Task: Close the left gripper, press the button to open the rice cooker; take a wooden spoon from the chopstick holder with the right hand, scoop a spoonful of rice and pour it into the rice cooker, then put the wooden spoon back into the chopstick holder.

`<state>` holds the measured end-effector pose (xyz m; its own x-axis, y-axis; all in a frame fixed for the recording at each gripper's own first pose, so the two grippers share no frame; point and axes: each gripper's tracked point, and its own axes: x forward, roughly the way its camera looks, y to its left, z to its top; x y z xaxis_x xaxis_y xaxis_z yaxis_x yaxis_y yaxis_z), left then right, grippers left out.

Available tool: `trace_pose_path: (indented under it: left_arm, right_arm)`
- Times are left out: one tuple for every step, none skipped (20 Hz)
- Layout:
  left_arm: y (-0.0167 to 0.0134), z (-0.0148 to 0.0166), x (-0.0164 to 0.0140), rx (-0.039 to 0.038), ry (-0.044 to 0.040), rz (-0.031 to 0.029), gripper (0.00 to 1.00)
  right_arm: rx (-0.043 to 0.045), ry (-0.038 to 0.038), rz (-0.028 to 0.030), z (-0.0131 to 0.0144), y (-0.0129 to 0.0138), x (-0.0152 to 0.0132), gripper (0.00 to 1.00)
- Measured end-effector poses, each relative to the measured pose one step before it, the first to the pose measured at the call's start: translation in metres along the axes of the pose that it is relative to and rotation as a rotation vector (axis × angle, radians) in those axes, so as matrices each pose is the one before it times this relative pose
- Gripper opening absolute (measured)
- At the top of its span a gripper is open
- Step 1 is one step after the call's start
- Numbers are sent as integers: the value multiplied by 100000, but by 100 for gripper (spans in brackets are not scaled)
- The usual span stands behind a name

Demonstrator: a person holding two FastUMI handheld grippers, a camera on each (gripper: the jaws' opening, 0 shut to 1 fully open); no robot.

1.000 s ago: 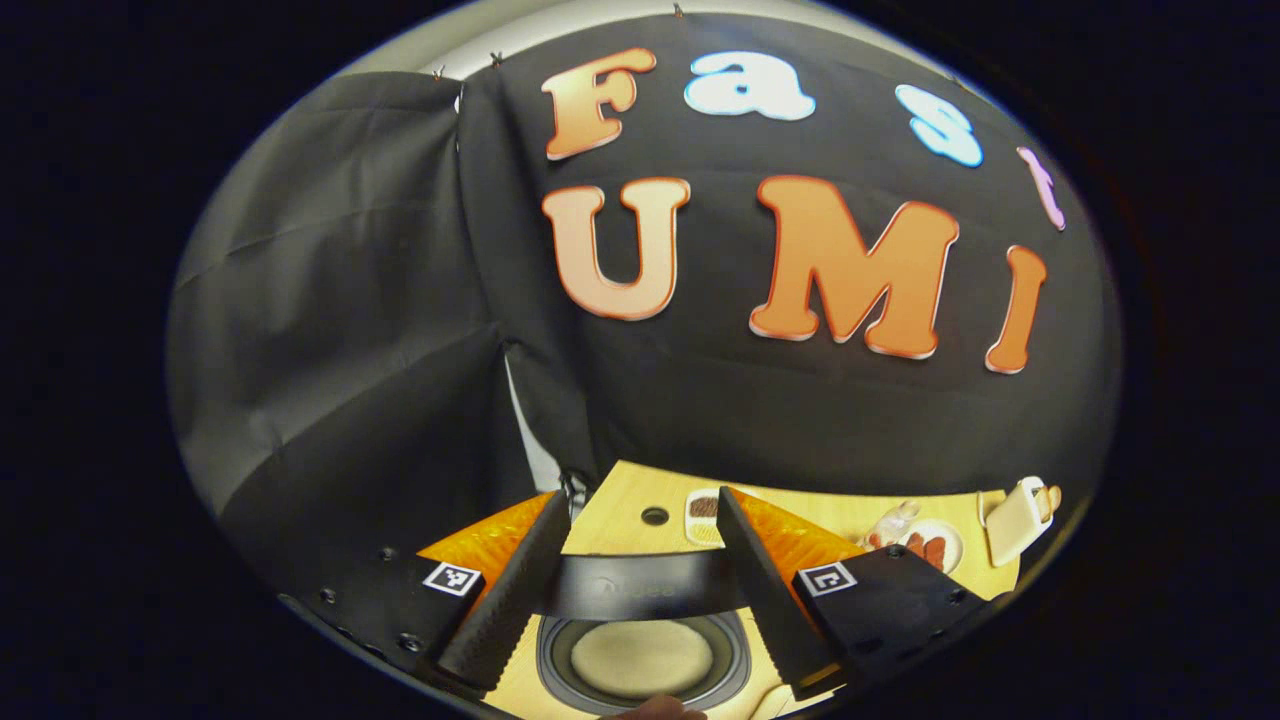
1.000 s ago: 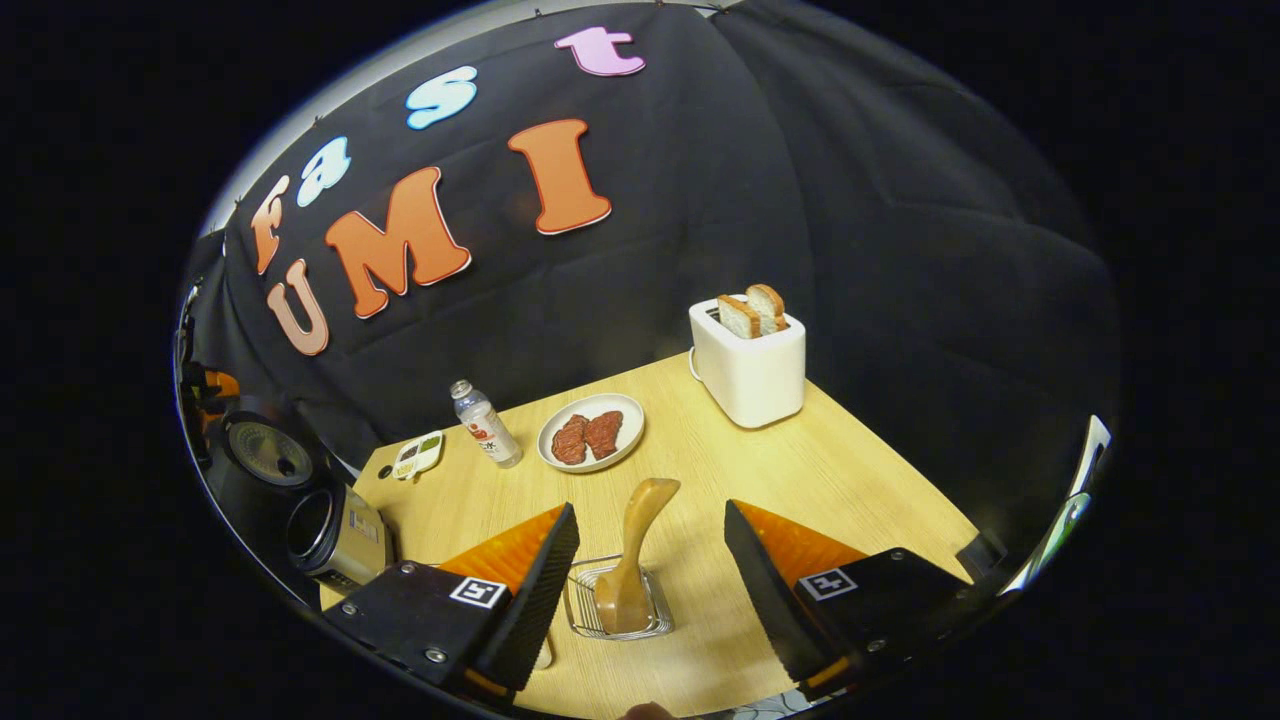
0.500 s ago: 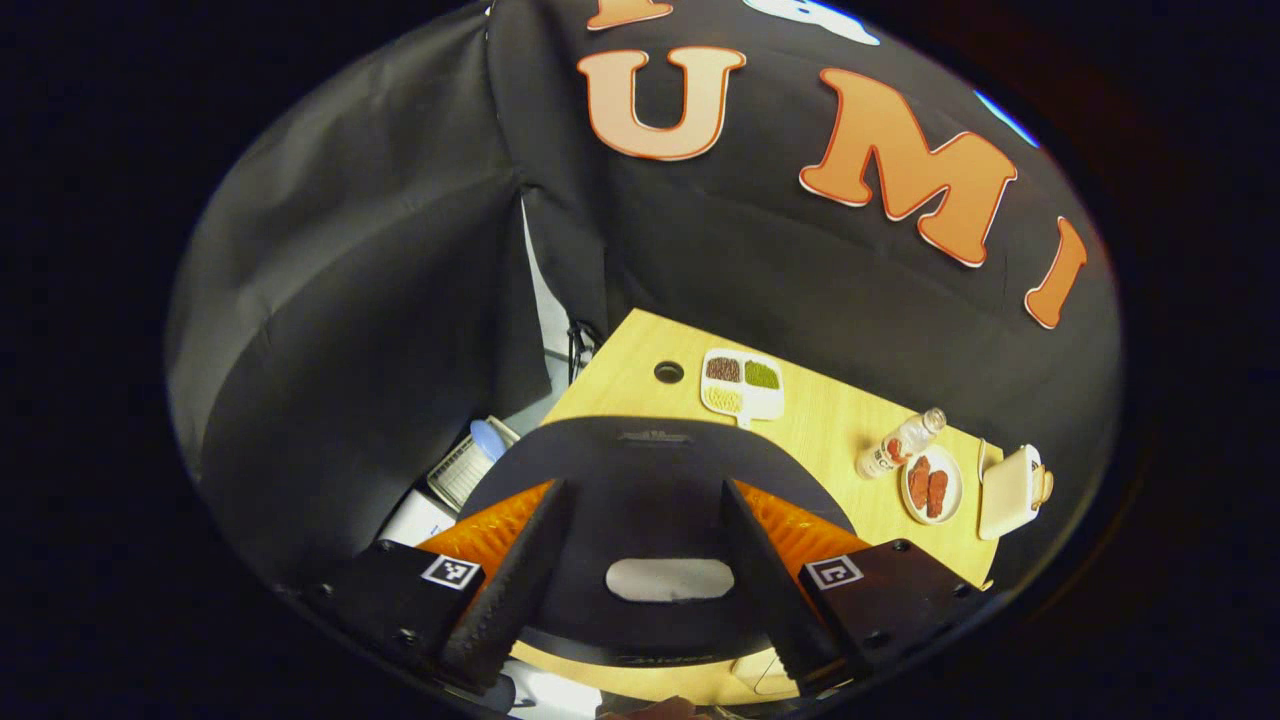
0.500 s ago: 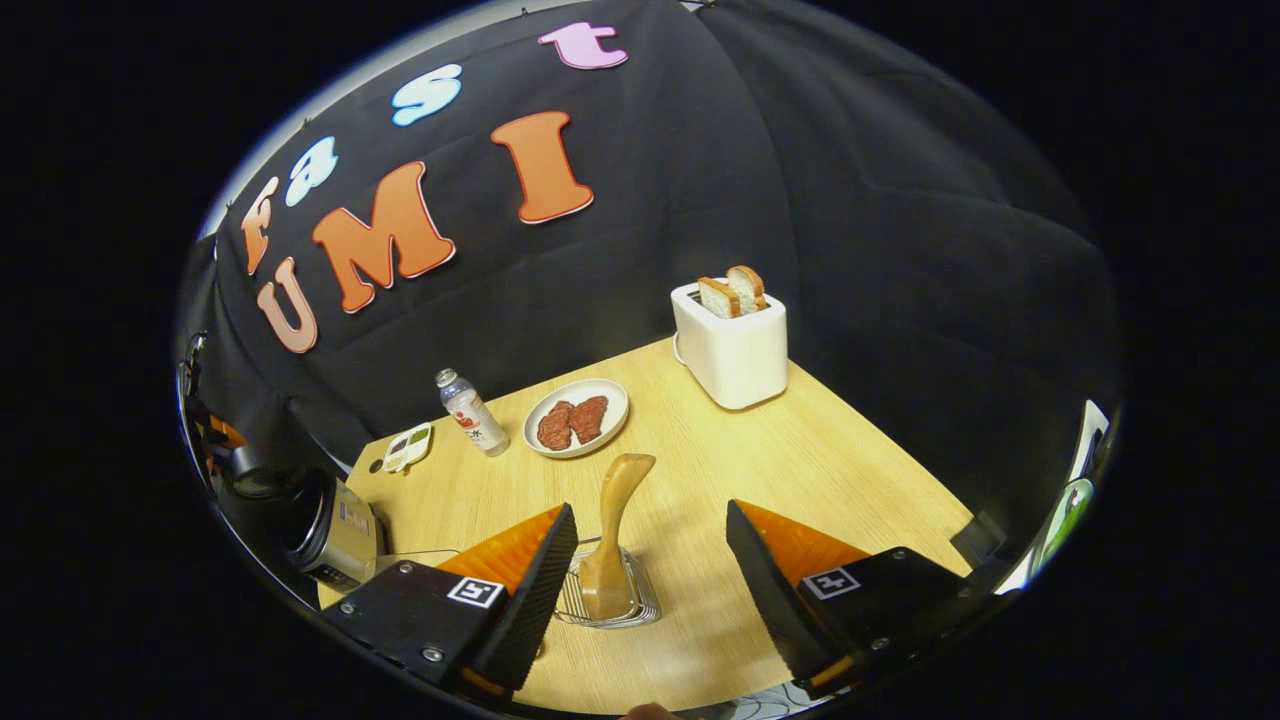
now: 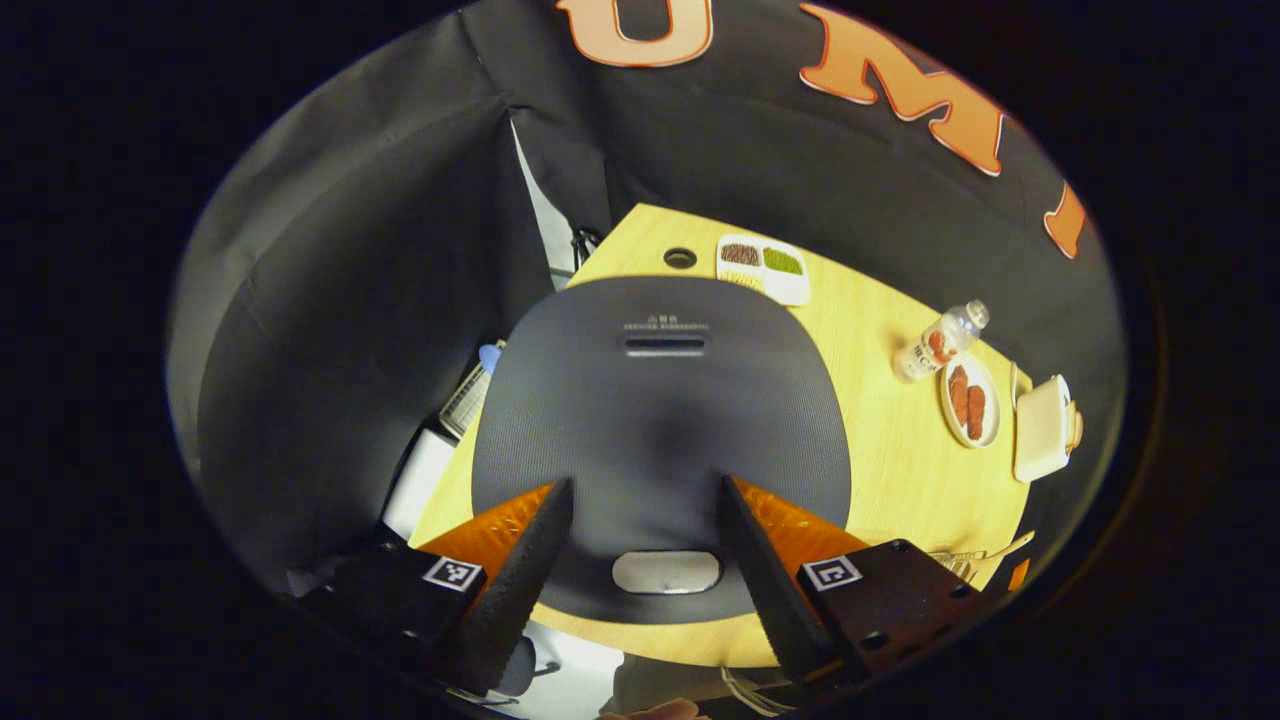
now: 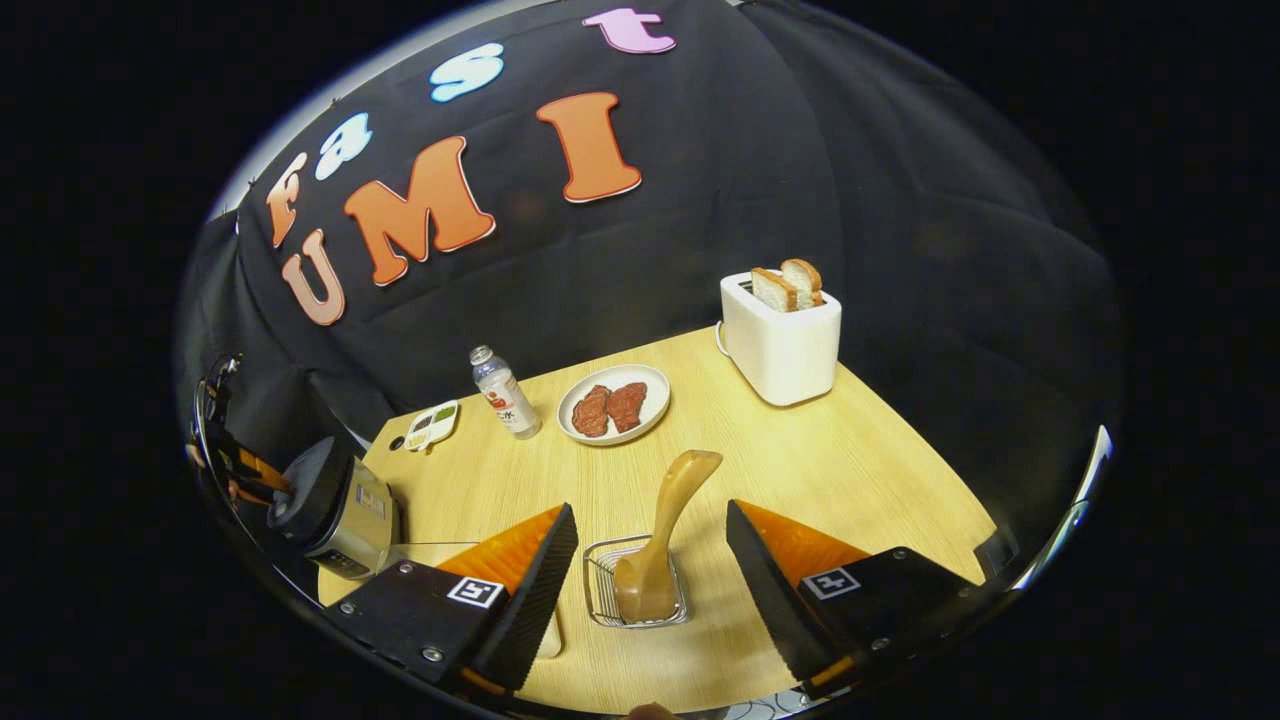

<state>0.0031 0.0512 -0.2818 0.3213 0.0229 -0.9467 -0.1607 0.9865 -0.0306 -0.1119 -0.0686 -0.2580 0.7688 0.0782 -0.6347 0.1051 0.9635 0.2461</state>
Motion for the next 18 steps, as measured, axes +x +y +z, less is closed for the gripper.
trace_pose_path:
  left_arm:
    - [-125,820,372,413,-5236,266,100]
    - [-51,-714,-253,-1036,968,-141,100]
    - [-41,366,55,-1420,-1701,315,100]
    - [-57,-370,-48,-258,-14,-175,100]
    - [6,37,45,249,-829,-59,100]
    - [66,101,95,-85,-873,-11,100]
    - [4,42,175,68,-1052,82,100]
    - [51,-62,-15,-75,-1157,107,100]
    - [-18,70,-53,-168,-1144,248,100]
    - [5,-78,-37,-361,-1050,384,100]
    - [-27,180,168,19,-1529,356,100]
    - [212,641,-86,400,-3901,357,100]
    - [-4,283,330,91,-3506,404,100]
    - [-193,56,-55,252,-2682,633,100]
    - [0,52,-35,706,-2370,912,100]
    - [81,-29,-117,-261,-1666,520,100]
    - [-91,-190,-410,-1723,-804,-375,100]
    - [-242,-189,-561,-2424,-1289,-1250,100]
  right_arm:
    - [-520,525,121,-155,158,-28,93]
    - [-434,655,177,-249,124,51,93]
    - [-593,809,577,-266,343,127,93]
    - [-835,668,286,-178,265,225,93]
    - [-850,715,519,-107,187,33,93]
    - [-606,221,239,50,264,171,93]
    - [-206,-314,860,227,387,74,93]
    - [-12,-147,733,199,439,156,93]
    - [-90,109,969,16,382,206,93]
    - [-371,221,859,14,339,91,93]
    - [-581,34,662,58,276,150,93]
    - [-513,-152,840,99,442,148,93]
    - [-291,-113,906,101,384,21,93]
    - [-253,-18,1083,120,386,57,93]
    - [-570,14,928,111,425,78,93]
    - [-925,-478,911,236,341,-24,93]
    - [-1185,-631,388,389,244,-4,93]
    - [-1252,-1328,121,609,301,-48,93]
